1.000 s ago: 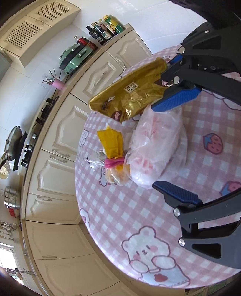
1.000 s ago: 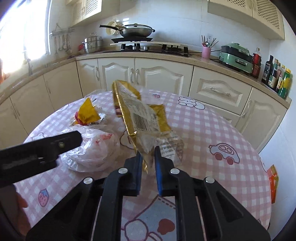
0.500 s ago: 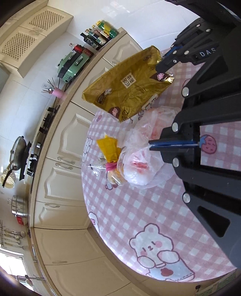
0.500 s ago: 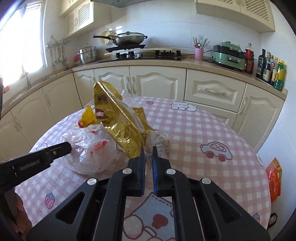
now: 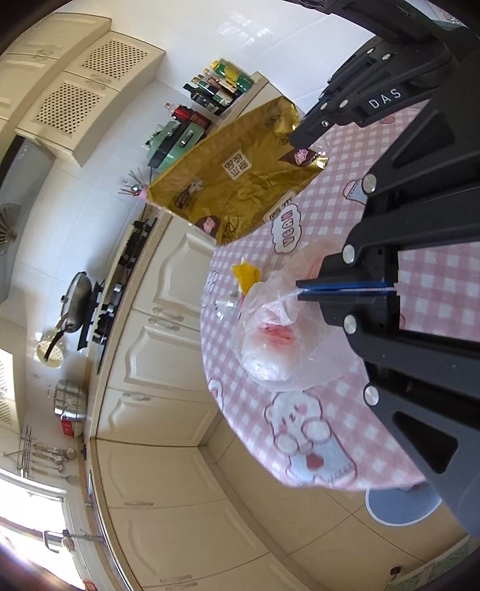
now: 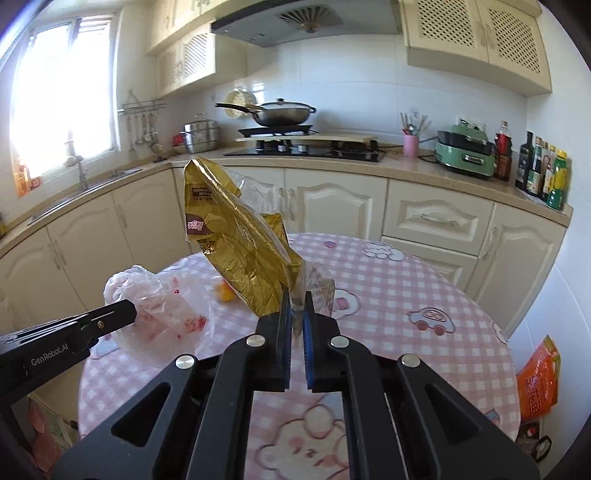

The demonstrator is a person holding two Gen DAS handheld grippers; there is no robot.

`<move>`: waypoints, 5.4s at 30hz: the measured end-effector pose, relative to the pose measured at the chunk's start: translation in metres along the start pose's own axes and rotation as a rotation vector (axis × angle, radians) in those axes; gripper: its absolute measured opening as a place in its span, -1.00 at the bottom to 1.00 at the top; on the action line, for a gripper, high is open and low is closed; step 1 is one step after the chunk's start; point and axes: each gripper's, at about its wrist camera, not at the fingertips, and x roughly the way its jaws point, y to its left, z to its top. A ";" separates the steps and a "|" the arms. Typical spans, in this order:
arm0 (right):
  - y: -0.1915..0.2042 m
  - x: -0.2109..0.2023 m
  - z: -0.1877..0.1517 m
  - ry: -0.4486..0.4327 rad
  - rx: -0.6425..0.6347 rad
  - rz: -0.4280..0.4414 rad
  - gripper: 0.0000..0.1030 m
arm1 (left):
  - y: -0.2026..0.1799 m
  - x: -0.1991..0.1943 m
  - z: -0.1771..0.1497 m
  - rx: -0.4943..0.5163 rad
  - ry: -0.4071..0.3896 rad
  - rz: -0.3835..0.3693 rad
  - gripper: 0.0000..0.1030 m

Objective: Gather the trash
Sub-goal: 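Carry both bags over the blue bin and open both tools to drop them, then return both tools to the table toward the yellow-pink wrapped bundle, then grasp the yellow-pink bundle with the left tool while the right tool grasps a clear wrapper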

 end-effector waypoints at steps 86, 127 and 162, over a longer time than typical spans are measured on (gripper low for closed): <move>0.356 0.101 -0.127 0.412 -0.293 0.432 -0.42 | 0.362 -0.071 -0.107 -0.496 0.085 0.386 0.06; -0.052 0.115 0.004 0.206 0.130 0.063 -0.12 | -0.022 0.147 0.029 0.286 0.102 0.122 0.30; 0.014 0.195 0.025 0.280 0.007 0.122 0.30 | 0.083 0.144 0.060 -0.060 0.035 0.167 -0.20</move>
